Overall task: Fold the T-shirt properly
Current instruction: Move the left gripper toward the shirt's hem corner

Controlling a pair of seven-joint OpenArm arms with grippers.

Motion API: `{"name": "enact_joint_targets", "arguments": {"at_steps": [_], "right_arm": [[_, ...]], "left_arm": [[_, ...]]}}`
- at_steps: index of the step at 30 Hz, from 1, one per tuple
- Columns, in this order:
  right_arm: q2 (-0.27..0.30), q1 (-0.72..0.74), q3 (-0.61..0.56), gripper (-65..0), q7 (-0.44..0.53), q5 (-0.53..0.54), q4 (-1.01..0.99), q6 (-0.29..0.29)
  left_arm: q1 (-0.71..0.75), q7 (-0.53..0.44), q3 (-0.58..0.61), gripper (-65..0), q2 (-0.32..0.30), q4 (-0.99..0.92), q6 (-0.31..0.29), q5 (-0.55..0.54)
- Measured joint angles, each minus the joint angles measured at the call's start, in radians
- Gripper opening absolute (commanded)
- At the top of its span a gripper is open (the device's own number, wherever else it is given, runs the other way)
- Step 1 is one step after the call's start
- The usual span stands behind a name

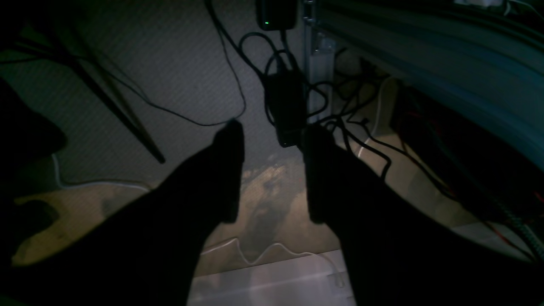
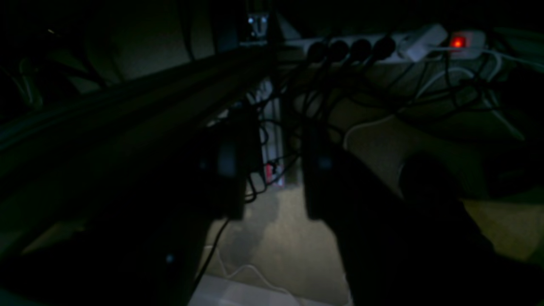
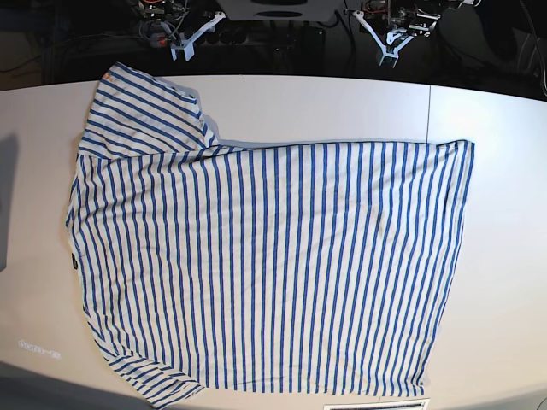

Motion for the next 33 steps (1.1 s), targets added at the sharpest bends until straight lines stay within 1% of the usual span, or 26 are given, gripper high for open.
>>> {"name": "enact_joint_targets", "arguments": {"at_steps": [2,3,4,6,9,10,12,14,16,19,21,25,28,30,33], "right_arm": [[0.000,-0.001,0.000,-42.7,0.000,0.000,0.000,0.000],[0.000,-0.003,0.000,-42.7,0.000,0.000,0.002,0.003],[0.000,-0.005,0.000,-42.7,0.000,0.000,0.006,0.006],[0.000,-0.017,-0.003,-42.7,0.001,0.001,0.020,0.013],[0.000,-0.061,-0.043,-42.7,0.001,0.001,0.060,0.022],[0.000,-0.084,-0.065,-42.7,0.001,0.000,0.079,0.023],[0.005,-0.134,-0.119,-42.7,0.000,0.000,0.131,0.023],[0.011,-0.192,-0.180,-42.7,-0.003,0.012,0.192,0.023],[0.025,-0.255,-0.242,-42.7,-0.004,0.050,0.265,0.023],[0.055,-0.354,-0.314,-42.7,-0.009,0.114,0.384,0.024],[0.081,-0.417,-0.343,-42.7,-0.026,0.163,0.464,0.024],[0.125,-0.526,-0.357,-42.7,-0.116,0.261,0.637,0.025],[0.164,-0.610,-0.358,-42.7,-0.142,0.342,0.773,0.025],[0.192,-0.669,-0.359,-42.7,-0.159,0.379,0.871,0.027],[0.240,-0.764,-0.358,-42.7,-0.229,0.417,1.030,0.026]], "left_arm": [[0.000,0.002,0.000,-38.1,-0.010,0.000,-0.004,-0.001],[0.000,0.008,0.000,-38.1,-0.016,0.002,-0.018,-0.005],[0.001,0.018,0.000,-38.1,-0.026,0.007,-0.052,-0.021],[0.012,0.057,0.000,-38.1,-0.049,0.036,-0.138,-0.076],[0.052,0.121,-0.001,-38.1,-0.097,0.122,-0.259,-0.193],[0.071,0.141,-0.007,-38.1,-0.114,0.157,-0.294,-0.218],[0.119,0.159,-0.027,-38.1,-0.144,0.237,-0.338,-0.259],[0.179,0.167,-0.059,-38.1,-0.166,0.324,-0.351,-0.283],[0.250,0.167,-0.101,-38.1,-0.180,0.417,-0.354,-0.290],[0.360,0.174,-0.151,-38.1,-0.194,0.563,-0.358,-0.285],[0.437,0.174,-0.170,-38.1,-0.206,0.667,-0.360,-0.305],[0.576,0.176,-0.212,-38.1,-0.224,0.867,-0.362,-0.341],[0.669,0.179,-0.269,-38.1,-0.227,1.017,-0.363,-0.368],[0.722,0.196,-0.310,-38.1,-0.226,1.115,-0.363,-0.392],[0.783,0.235,-0.378,-38.1,-0.226,1.257,-0.364,-0.429]]}}
